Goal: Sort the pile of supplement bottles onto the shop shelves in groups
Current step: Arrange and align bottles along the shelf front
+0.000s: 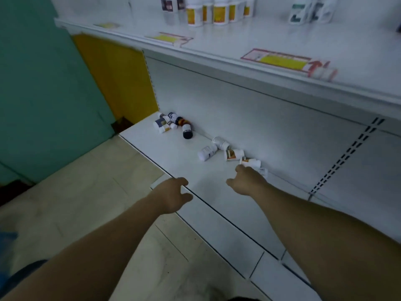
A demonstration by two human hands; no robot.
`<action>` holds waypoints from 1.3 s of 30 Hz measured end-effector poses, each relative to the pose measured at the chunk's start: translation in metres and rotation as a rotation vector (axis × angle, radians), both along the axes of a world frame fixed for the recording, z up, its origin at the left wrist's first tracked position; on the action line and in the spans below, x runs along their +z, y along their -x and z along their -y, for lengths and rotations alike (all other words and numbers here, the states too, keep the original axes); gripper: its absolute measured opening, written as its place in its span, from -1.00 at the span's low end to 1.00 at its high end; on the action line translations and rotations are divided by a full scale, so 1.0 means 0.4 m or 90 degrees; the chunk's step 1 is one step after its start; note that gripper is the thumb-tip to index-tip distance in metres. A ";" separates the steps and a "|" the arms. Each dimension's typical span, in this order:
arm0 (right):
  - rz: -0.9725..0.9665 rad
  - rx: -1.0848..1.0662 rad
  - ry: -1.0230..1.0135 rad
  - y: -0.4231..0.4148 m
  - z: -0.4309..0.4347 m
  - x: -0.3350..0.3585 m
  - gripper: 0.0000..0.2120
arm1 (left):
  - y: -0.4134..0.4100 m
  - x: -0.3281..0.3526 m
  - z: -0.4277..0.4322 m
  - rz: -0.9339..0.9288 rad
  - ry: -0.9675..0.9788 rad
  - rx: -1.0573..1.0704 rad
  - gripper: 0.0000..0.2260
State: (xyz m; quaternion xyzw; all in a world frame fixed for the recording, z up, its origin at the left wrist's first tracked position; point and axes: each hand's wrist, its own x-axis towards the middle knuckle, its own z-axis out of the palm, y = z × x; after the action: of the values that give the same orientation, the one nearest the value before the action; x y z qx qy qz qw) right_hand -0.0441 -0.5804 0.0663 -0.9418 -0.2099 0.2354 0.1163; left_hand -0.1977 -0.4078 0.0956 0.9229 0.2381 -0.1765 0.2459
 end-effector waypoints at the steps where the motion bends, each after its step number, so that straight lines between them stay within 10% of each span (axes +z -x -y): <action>1: -0.019 -0.028 -0.007 -0.015 -0.011 -0.014 -0.40 | -0.034 -0.010 -0.032 -0.017 -0.001 -0.018 -0.50; 16: -0.047 -0.438 -0.018 -0.130 -0.116 -0.205 -0.35 | -0.514 -0.235 -0.338 -0.026 -0.015 -0.304 -0.42; 24: 0.028 -0.363 0.148 -0.176 -0.110 -0.314 -0.18 | -0.632 -0.419 -0.307 -0.022 -0.047 -0.340 -0.24; 30: 0.194 -0.242 0.270 -0.157 -0.051 -0.319 -0.48 | -0.599 -0.467 -0.281 0.157 0.045 -0.254 -0.45; 34: 0.041 -0.381 0.045 -0.071 -0.091 -0.298 -0.40 | -0.526 -0.407 -0.259 0.073 0.393 0.022 -0.51; 39: -0.292 -0.730 -0.643 0.098 -0.215 -0.186 -0.79 | -0.347 -0.208 -0.259 0.001 0.833 0.298 -0.76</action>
State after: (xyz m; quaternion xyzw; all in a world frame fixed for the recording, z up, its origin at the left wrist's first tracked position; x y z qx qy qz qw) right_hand -0.0835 -0.4943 -0.0081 -0.6643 0.2553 0.2032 0.6725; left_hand -0.0590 -0.3041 0.0123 0.5095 0.2756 -0.2250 0.7835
